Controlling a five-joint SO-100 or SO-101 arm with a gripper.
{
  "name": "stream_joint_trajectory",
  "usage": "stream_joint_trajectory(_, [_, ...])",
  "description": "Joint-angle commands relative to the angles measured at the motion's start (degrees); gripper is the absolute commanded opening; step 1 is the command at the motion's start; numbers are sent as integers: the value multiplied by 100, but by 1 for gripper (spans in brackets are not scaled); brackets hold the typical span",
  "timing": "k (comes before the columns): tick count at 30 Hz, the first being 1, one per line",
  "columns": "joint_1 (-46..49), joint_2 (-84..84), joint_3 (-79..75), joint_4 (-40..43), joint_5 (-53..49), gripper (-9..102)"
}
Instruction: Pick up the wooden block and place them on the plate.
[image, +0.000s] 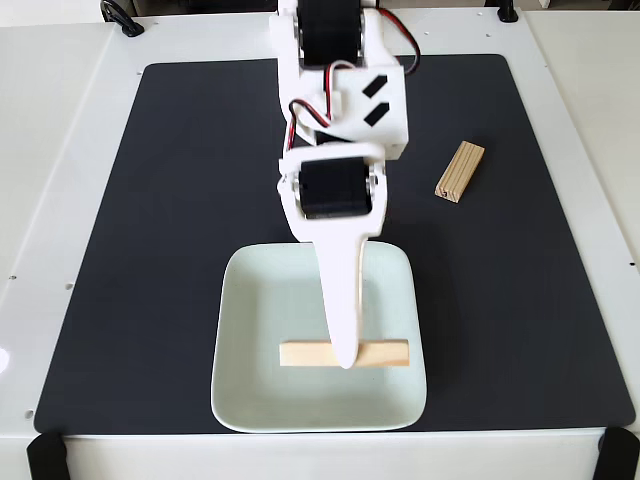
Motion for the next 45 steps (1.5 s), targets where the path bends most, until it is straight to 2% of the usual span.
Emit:
stream_joint_trajectory(1, [-9,-343,-712,-79,-70,0])
stream_joint_trajectory(7, [-18,-554,-835,861,-281,0])
stream_joint_trajectory(27, [70,-606,-782,905,-1274,0])
stream_joint_trajectory(45, [193,-615,-721,914,-1266,0])
